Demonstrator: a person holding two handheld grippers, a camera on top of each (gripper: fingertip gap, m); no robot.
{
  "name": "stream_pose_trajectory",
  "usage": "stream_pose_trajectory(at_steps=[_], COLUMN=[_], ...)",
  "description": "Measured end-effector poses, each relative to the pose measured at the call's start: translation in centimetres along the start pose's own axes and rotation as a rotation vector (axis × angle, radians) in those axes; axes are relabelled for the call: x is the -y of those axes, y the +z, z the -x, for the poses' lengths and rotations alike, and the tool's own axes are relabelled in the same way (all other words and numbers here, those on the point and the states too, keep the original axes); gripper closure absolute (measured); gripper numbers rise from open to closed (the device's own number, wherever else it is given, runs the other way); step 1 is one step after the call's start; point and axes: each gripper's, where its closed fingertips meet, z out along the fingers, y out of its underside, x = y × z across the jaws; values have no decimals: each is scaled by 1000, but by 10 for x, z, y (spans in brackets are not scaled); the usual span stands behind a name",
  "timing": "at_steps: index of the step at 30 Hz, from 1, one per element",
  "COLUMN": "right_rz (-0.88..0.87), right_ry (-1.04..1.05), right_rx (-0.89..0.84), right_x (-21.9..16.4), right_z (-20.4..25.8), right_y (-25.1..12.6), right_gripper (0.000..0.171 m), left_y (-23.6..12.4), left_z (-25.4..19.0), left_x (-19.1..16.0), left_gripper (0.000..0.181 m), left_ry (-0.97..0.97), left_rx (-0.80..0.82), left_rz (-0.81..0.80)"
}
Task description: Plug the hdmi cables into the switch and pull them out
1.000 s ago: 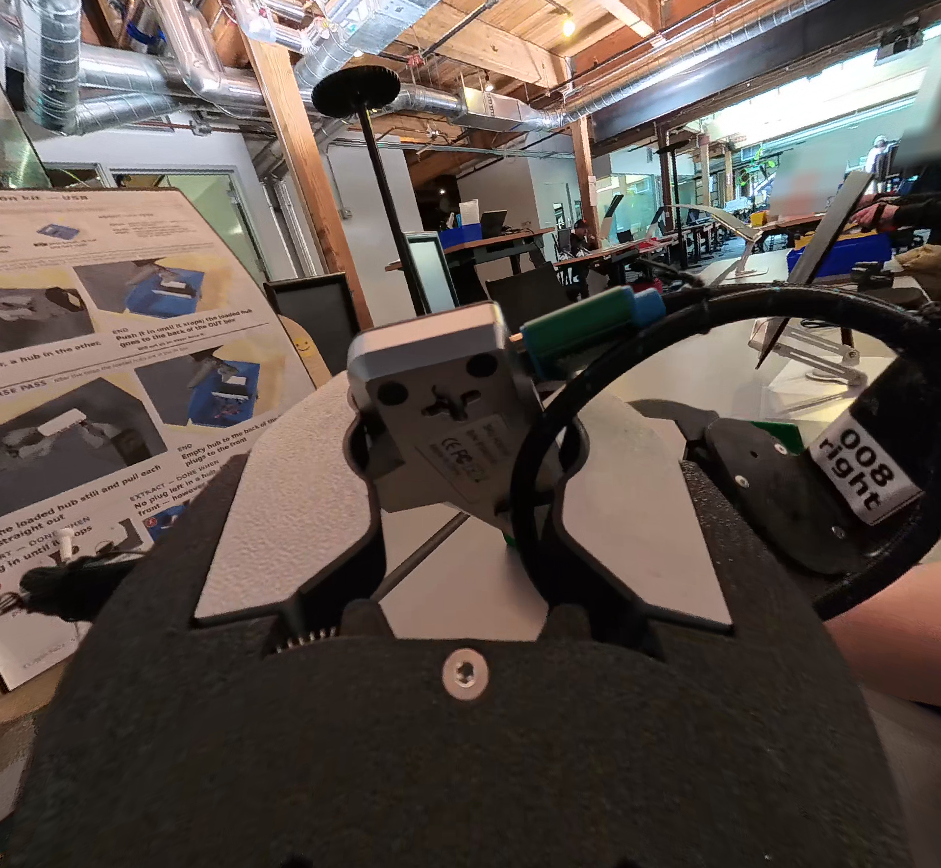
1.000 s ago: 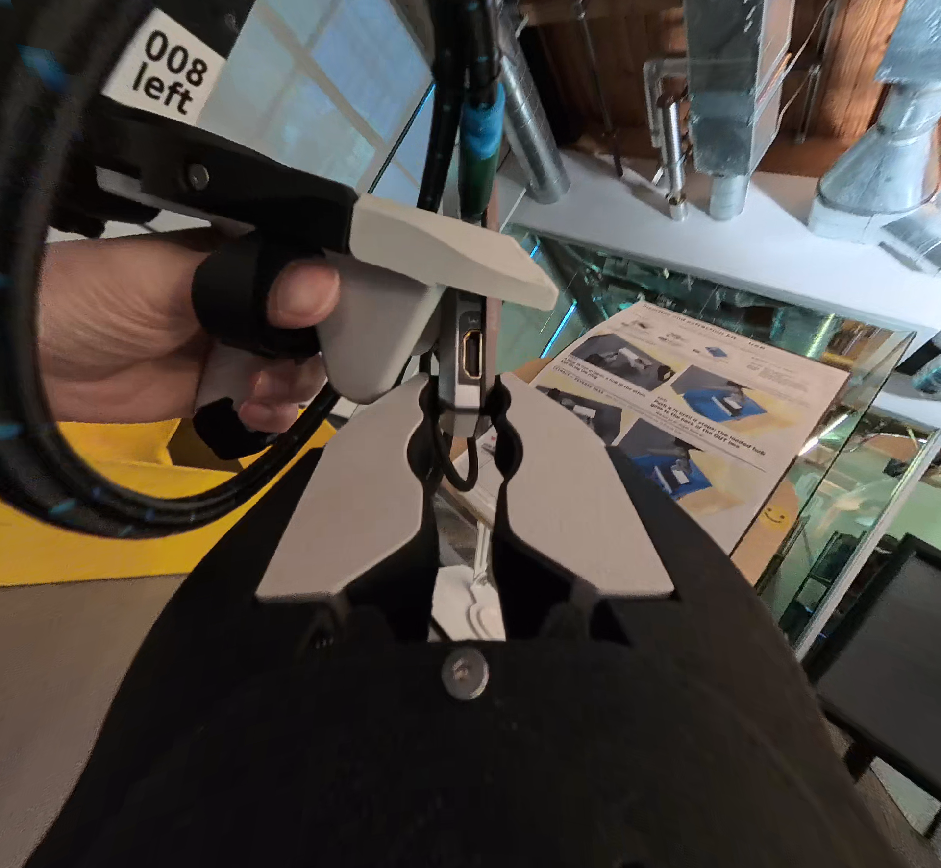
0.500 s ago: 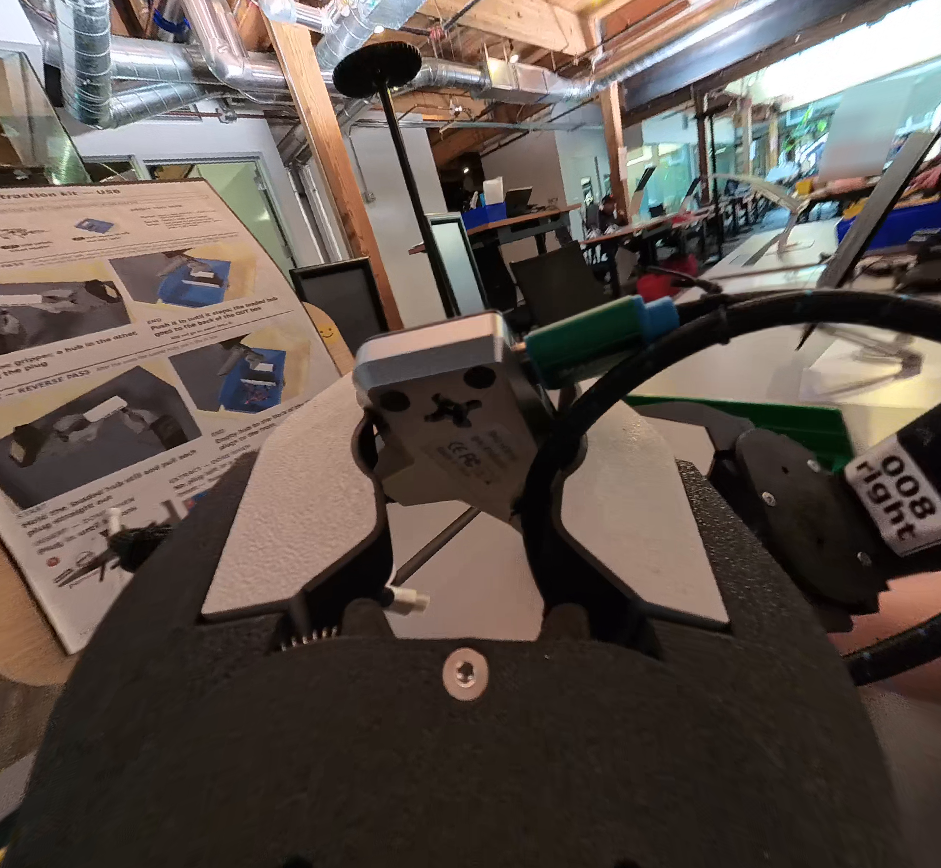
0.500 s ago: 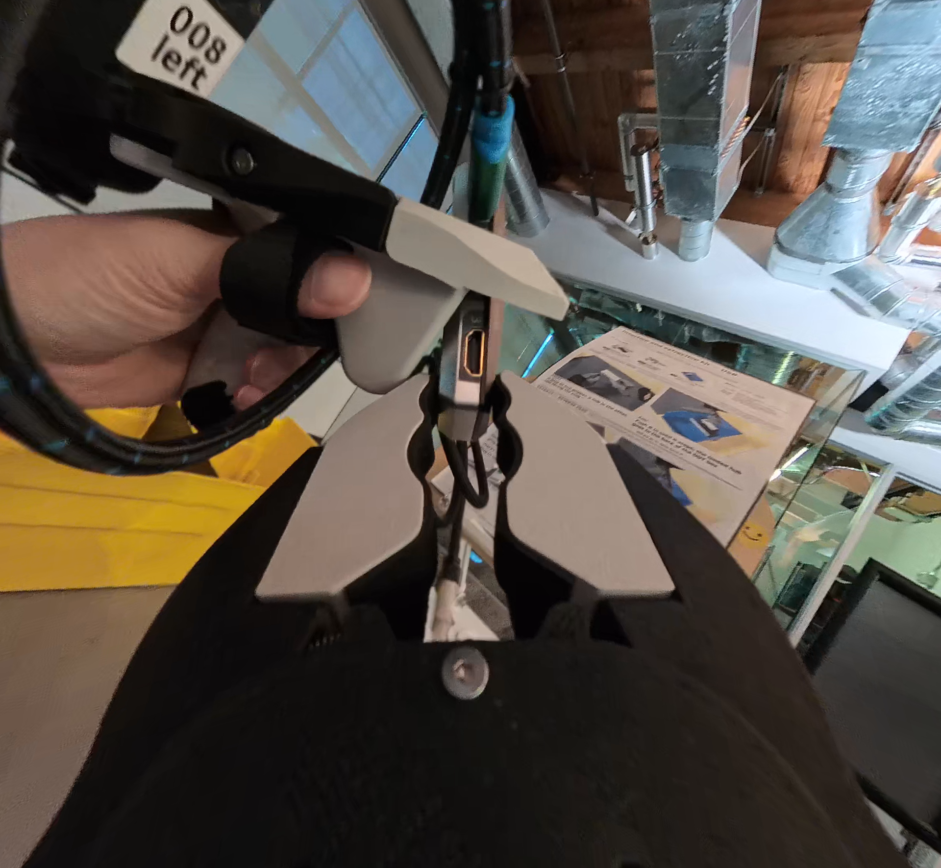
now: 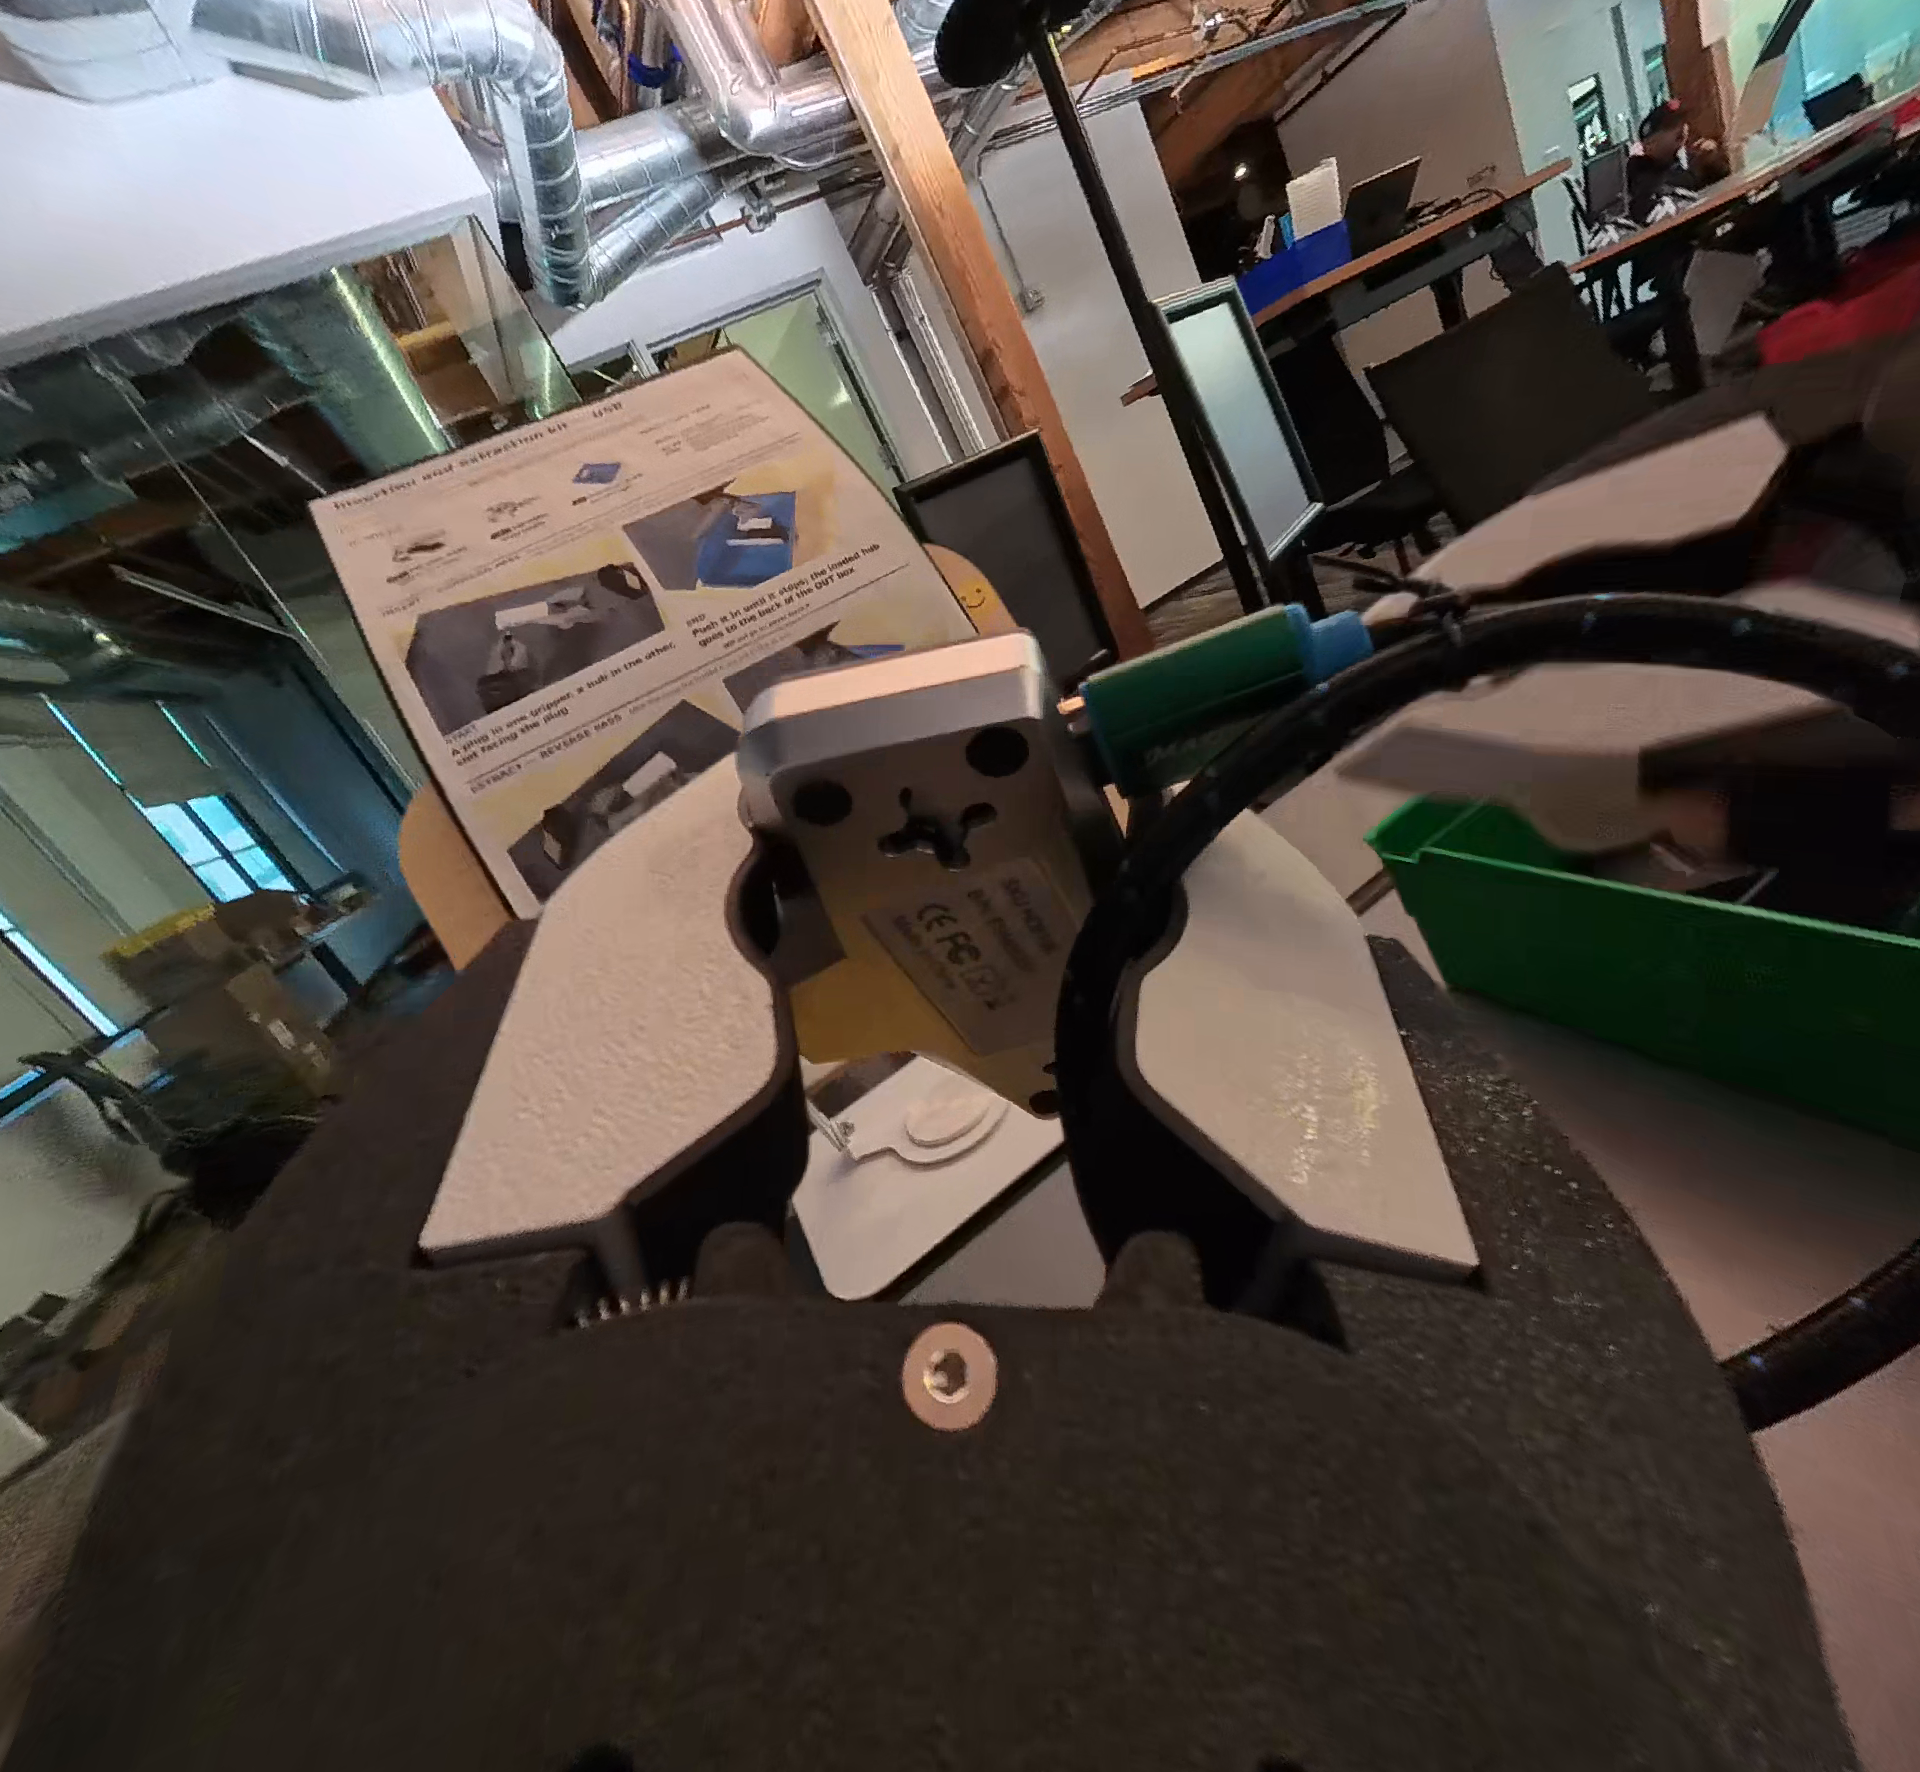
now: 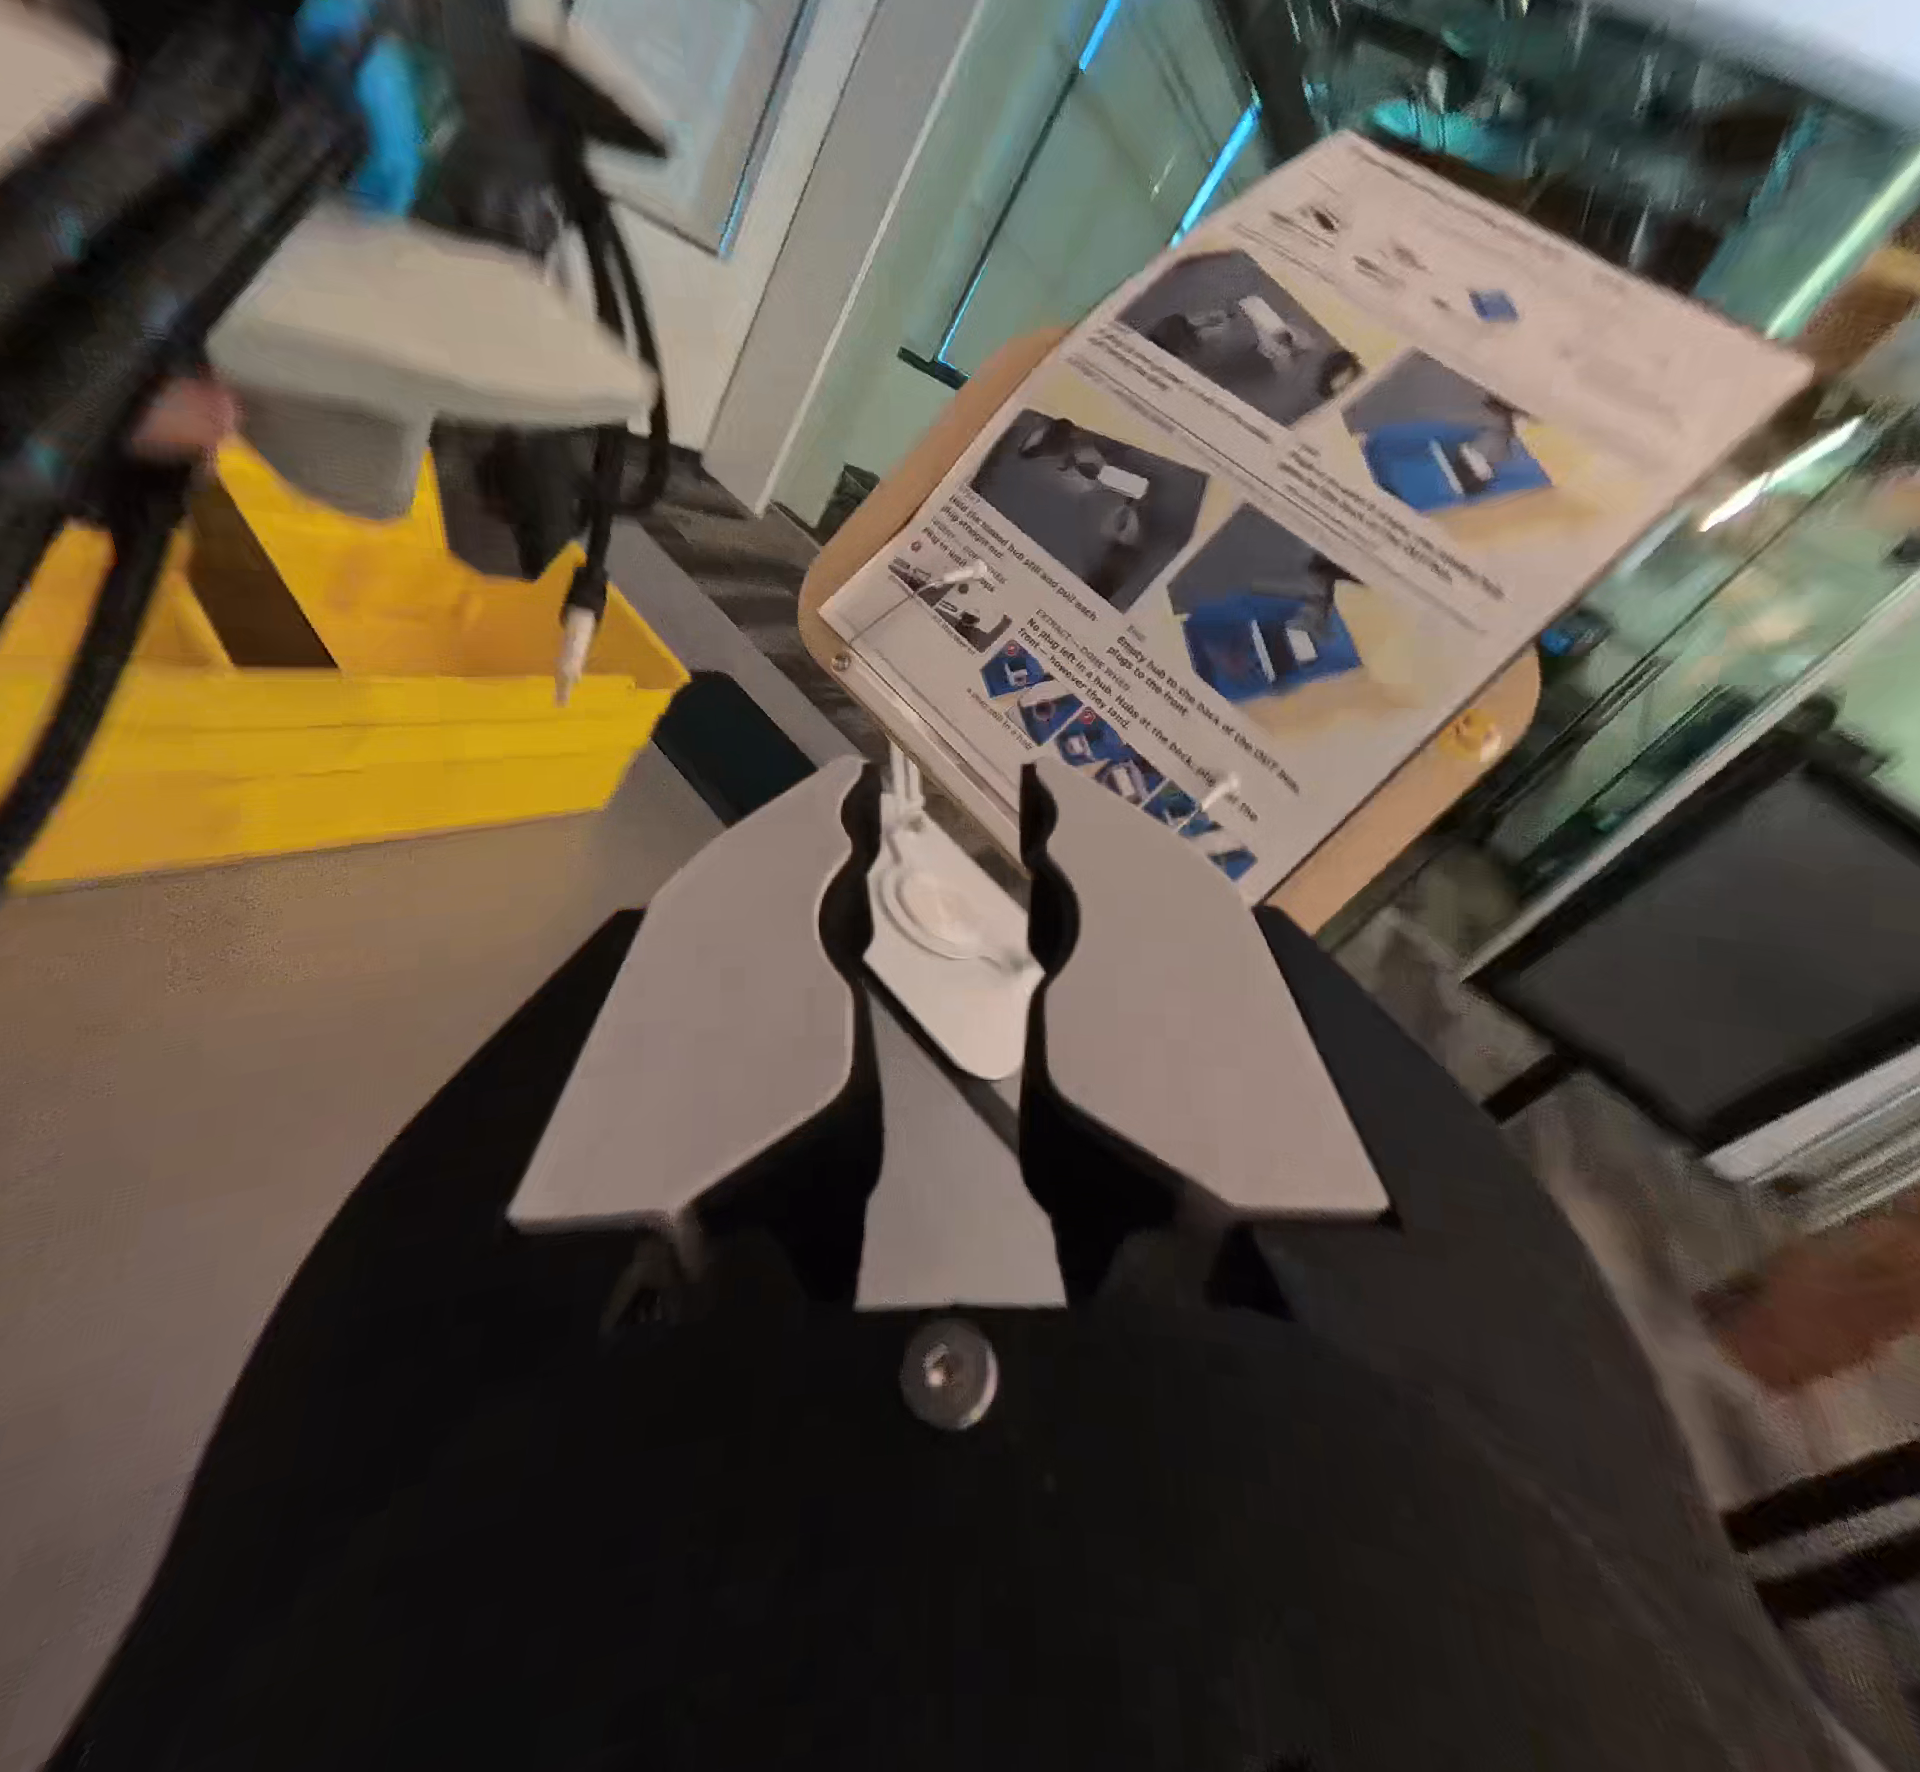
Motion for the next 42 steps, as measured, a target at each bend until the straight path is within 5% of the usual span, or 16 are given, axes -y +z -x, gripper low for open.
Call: stream_pose_trajectory(at_steps=[4, 8, 12, 15, 21, 42], right_rz=[-170, -168, 9, 82, 49, 123], right_ry=[384, 313, 191, 158, 255, 368], right_rx=[153, 219, 201, 192, 190, 285], right_x=[54, 86, 63, 44, 43, 19], right_z=[-1, 26, 50, 58, 53, 61], right_y=[-30, -47, -32, -20, -17, -4], right_gripper=[145, 137, 131, 146, 158, 159], left_y=[5, 10, 14, 17, 20, 25], left_z=[-4, -11, -24, -34, -46, -53], left_x=[-10, -19, -24, -28, -30, -39], left_gripper=[115, 116, 116, 116, 116, 117], left_ry=[-29, 31, 82, 120, 107, 239], left_rx=[-20, -5, -4, -7, -33, -24], left_rz=[26, 59, 84, 101, 89, 184])
